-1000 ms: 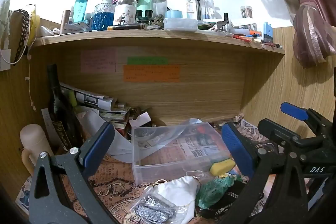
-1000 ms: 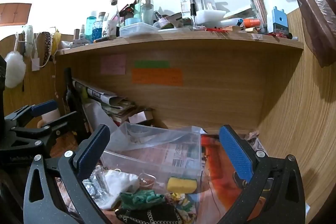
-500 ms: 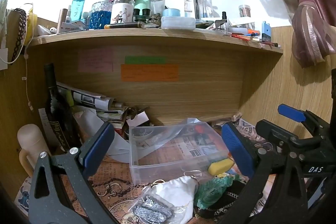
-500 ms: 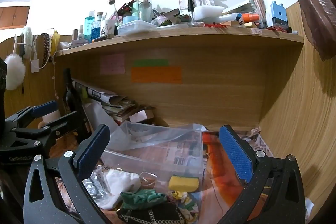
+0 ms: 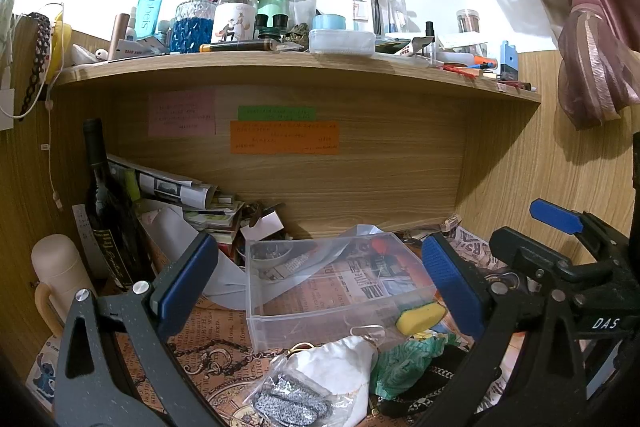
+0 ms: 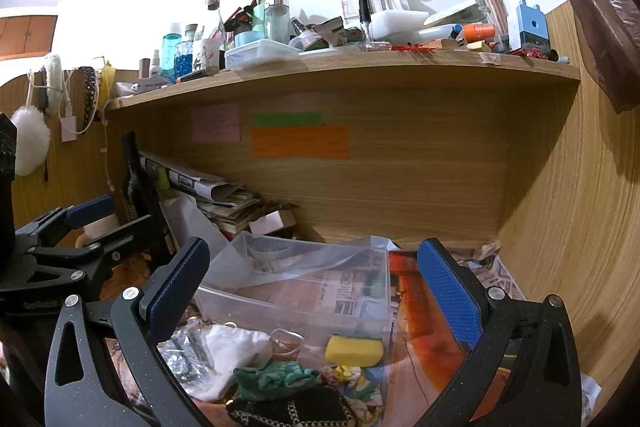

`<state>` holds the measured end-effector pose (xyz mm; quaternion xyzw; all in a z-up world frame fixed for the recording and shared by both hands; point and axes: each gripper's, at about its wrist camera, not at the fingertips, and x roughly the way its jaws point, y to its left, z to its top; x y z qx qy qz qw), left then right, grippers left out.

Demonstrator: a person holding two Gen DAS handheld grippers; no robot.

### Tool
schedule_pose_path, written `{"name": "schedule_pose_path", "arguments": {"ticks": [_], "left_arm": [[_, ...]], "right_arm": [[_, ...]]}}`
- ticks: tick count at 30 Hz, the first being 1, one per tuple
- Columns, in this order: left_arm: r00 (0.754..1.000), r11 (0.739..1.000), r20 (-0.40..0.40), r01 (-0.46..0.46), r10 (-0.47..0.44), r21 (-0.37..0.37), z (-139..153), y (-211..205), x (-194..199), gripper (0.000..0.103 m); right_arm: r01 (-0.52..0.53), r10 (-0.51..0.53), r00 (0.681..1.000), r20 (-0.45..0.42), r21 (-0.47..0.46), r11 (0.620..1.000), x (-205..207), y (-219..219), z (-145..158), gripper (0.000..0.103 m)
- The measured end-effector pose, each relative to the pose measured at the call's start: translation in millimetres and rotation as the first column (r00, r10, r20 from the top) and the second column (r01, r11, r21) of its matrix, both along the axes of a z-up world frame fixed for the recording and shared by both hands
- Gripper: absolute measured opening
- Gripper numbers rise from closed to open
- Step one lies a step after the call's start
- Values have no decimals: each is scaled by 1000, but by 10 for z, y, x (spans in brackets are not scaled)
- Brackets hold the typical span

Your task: Organize soft objects

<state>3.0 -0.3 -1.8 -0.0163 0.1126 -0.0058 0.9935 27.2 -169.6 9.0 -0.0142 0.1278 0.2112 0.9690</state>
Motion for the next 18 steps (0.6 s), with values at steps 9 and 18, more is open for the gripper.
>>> {"name": "schedule_pose_path", "arguments": {"ticks": [9,18], "left_arm": [[1000,1000,-1,1,-1,-2,5,9,1,103],[1000,1000,1,1,-1,-2,6,7,15,103]], "right_arm": [[0,0,1000,1,2,1000,-5,3,9,103],[-1,1,1000,3,4,1000,-11,3,19,103]]}}
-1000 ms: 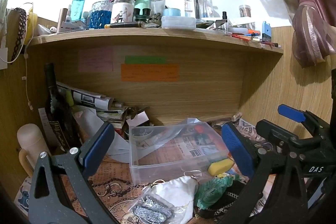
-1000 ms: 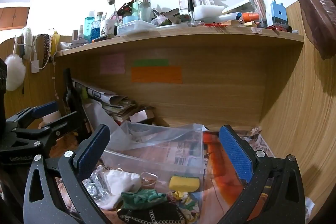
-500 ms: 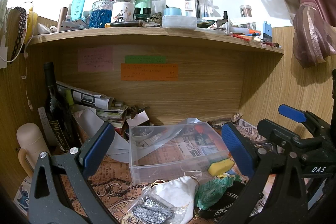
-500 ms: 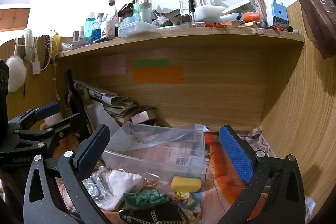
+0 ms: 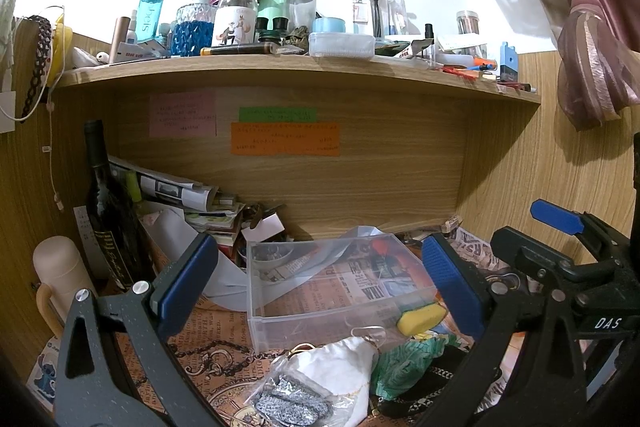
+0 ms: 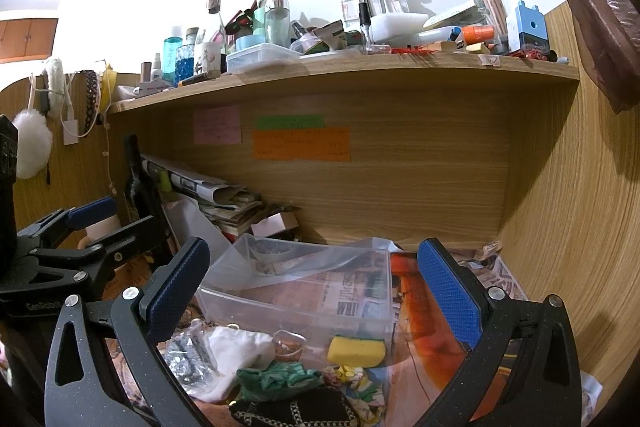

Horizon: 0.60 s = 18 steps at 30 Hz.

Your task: Organize soft objects

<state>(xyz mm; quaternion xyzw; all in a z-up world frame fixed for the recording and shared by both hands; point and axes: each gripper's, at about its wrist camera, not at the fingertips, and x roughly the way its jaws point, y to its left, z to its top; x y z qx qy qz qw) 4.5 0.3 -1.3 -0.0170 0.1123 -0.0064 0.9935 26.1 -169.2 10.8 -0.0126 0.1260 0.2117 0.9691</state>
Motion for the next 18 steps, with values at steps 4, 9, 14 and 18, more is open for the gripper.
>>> {"name": "schedule_pose_path", "arguments": {"ticks": [4,9,14,18], "left_arm": [[1000,1000,1,1,-1,1,3,0,-3,103],[1000,1000,1,1,-1,0,2,-2,-2,103],[1000,1000,2,1,-1,0,1,-2,-6,103],[1000,1000,2,2,-2,0,0,-3,-5,103]], "right_arm": [[0,0,1000,2,5,1000,-18,-8,17,103],[0,0,1000,2,5,1000,-18,-8,14,103],[0,0,1000,2,6,1000,-22,-7,16,103],[0,0,1000,2,5,1000,-20,-11,12,103]]}}
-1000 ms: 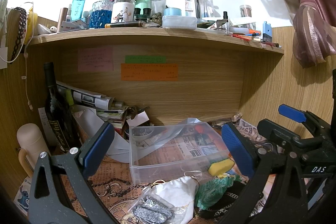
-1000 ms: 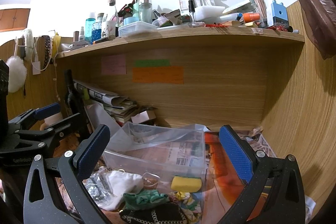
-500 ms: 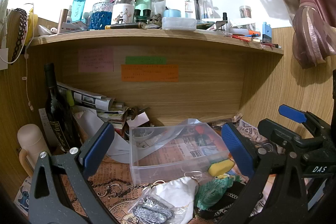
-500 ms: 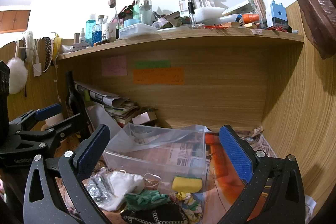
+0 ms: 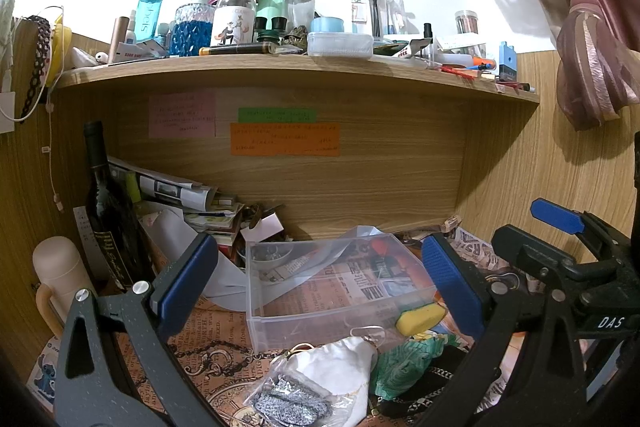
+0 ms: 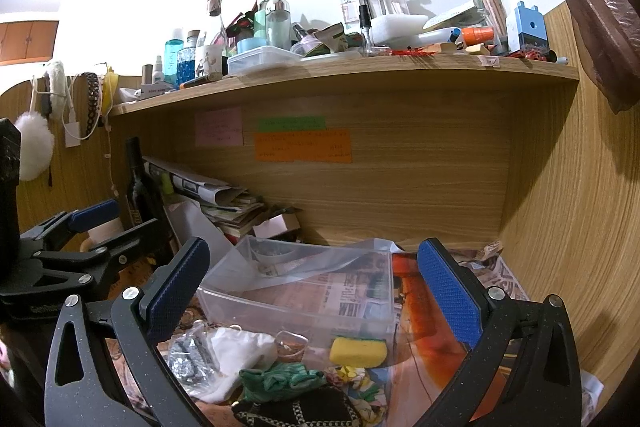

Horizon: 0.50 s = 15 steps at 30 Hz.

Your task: Organize soft objects

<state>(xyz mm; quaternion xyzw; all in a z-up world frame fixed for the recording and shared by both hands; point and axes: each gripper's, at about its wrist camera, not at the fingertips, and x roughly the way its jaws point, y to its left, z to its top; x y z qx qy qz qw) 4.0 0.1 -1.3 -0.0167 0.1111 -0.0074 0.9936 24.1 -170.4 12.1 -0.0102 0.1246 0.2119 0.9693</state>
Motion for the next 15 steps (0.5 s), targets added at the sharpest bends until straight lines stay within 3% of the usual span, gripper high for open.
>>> {"name": "schedule_pose_path", "arguments": {"ticks": [15], "left_arm": [[1000,1000,-5,2,-2,0,-8,1,11,103]], "right_arm": [[-2,2,1000,0,4,1000,-20,28,31,103]]}}
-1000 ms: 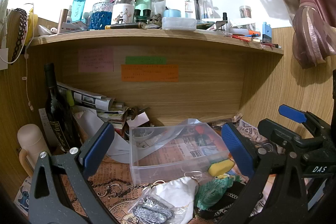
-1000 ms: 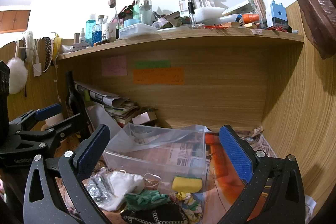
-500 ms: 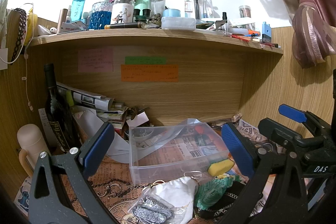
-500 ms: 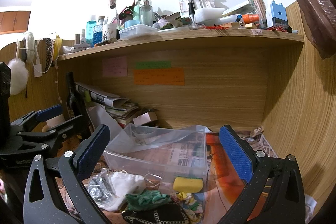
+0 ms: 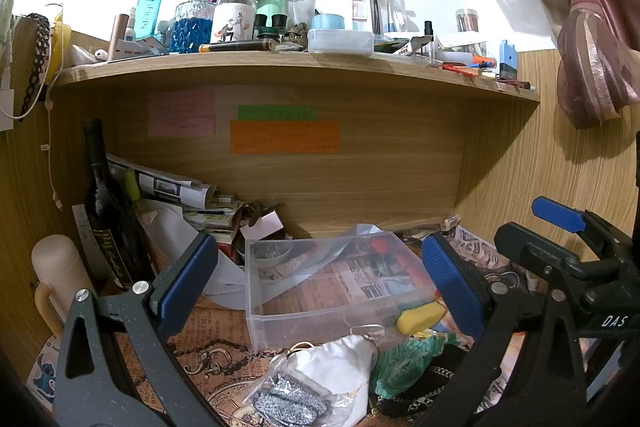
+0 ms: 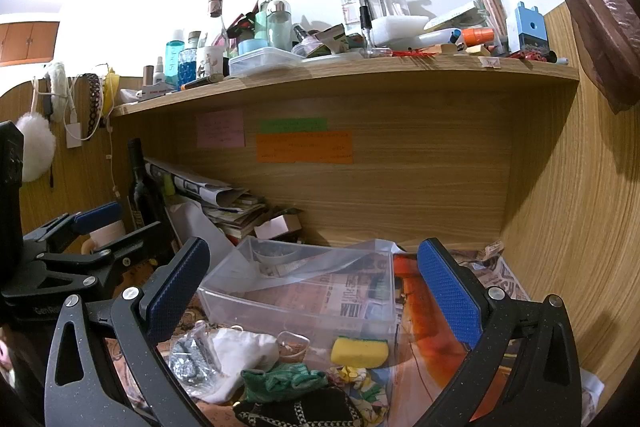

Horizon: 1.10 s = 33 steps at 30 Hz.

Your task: Organize soft objects

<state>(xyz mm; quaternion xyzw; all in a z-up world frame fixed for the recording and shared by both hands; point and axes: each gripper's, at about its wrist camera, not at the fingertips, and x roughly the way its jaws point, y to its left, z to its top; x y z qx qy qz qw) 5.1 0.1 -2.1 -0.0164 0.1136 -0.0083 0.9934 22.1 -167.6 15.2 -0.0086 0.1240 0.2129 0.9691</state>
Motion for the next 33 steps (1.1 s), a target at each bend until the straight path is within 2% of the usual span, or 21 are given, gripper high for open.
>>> {"name": "schedule_pose_path", "arguments": {"ticks": [7,11,16,26,33], "left_arm": [[1000,1000,-24,-8,8,9,-70,32,28,103],[996,1000,-85,-5,6,9,-213,117,98,103],[983,1000,-185,8,-9,-4,-452,237,201,103],[930,999,-367,13,-26,-37,-967,378,330,103],[890,997,-454,5,-37,-71,-1250,451,381,100]], "right_arm": [[11,-11,1000,-8,-28,1000,38,-19,-43,103],[26,-27,999,-40,-42,999,99,-61,-123,103],[32,-40,992,-123,-66,997,219,-117,-322,103],[-58,28,950,-312,-85,995,326,-59,-790,99],[-137,96,922,-375,-83,987,361,82,-1003,93]]}}
